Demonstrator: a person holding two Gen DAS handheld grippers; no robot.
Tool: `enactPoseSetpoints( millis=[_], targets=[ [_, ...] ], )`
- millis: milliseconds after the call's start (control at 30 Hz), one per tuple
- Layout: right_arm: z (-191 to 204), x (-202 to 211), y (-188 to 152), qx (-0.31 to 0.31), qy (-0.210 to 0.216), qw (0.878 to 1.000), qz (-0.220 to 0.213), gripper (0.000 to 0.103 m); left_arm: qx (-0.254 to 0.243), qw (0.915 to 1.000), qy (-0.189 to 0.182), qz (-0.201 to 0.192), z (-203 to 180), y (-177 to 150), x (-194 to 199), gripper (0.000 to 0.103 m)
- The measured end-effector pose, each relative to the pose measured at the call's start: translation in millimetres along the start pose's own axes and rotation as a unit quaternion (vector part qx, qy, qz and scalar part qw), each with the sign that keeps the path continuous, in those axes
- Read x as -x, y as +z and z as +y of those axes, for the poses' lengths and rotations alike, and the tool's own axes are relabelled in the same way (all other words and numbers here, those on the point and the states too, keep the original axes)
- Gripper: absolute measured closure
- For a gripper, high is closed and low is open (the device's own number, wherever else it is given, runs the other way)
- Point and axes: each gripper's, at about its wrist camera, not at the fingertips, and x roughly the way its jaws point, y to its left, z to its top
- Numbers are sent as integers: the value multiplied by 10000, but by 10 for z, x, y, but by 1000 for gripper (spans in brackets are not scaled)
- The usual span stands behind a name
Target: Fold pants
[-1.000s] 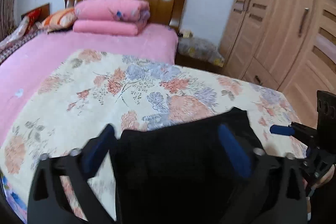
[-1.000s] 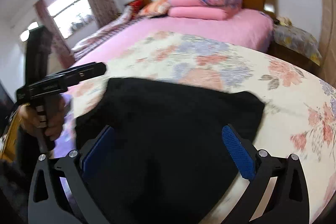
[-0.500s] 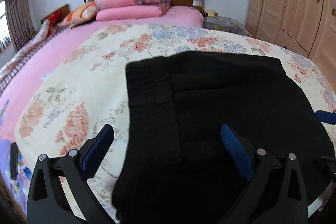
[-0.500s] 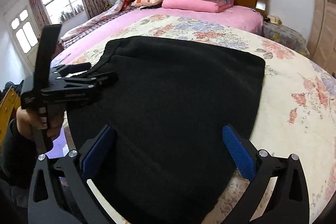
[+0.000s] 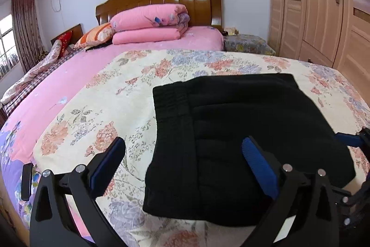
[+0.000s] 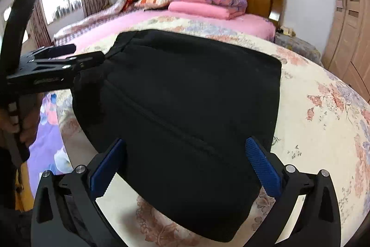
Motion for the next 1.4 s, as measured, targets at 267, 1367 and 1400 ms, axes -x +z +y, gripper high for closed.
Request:
enactPoseSetpoints(
  millis=[267, 1367, 1400],
  targets=[
    [-38, 20, -1, -23, 60, 9999, -119, 4, -176, 9980, -612, -61, -379, 0, 140, 2],
    [76, 1442, -758, 10, -1130, 9803, -1622, 4, 278, 9907, 376, -1279, -659, -471, 1094, 1],
    [58, 1415, -762, -16, -1097, 9814, -1574, 4, 325, 9935, 312, -1042, -659, -485, 997, 1]
  ],
)
